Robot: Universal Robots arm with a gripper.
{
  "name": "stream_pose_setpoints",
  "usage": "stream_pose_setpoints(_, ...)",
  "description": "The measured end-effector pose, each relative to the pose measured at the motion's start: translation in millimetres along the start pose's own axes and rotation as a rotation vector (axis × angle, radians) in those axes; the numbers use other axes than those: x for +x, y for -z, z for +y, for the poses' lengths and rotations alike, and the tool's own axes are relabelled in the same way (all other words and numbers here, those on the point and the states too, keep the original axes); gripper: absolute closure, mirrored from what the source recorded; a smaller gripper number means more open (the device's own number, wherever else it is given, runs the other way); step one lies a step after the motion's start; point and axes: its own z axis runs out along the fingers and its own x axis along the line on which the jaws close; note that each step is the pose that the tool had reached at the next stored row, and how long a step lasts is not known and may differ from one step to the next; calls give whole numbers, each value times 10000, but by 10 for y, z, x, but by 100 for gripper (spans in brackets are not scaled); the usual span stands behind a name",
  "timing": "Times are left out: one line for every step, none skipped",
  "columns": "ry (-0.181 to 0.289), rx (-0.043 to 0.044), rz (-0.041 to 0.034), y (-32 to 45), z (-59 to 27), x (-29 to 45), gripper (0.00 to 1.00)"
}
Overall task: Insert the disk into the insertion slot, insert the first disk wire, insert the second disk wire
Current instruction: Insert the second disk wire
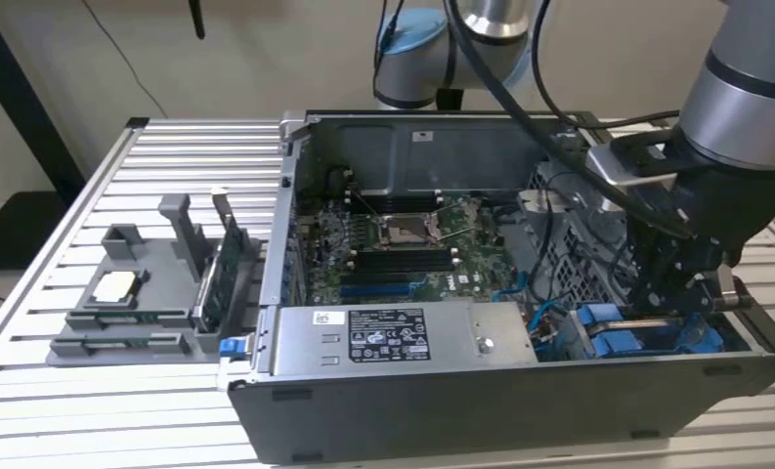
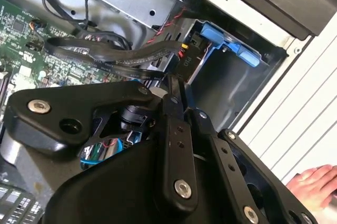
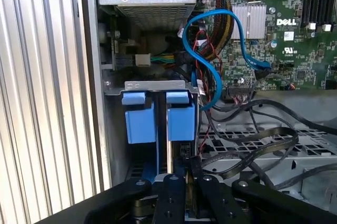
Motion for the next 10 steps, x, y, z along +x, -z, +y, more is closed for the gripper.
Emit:
stream_pose_setpoints(0, -1, -7, 14, -2, 1, 83)
stream_pose_setpoints(-2, 0, -17, 47, -6, 0, 77)
stream_pose_setpoints(0, 1, 0, 100, -13, -1, 77)
stream_pose_setpoints(1, 1, 9, 152, -20, -3, 70)
stream_pose_setpoints(1, 1, 7, 193, -25, -4, 70)
stream_pose_setpoints(1, 1, 9, 239, -32, -6, 70)
stream_pose_setpoints(3, 1, 12, 288, -39, -8, 70)
stream_pose_setpoints(2, 1, 9, 327, -44, -9, 70)
stream_pose_setpoints(3, 1, 11, 374, -50, -11, 70)
stream_pose_setpoints(2, 1, 10, 418, -56, -12, 70)
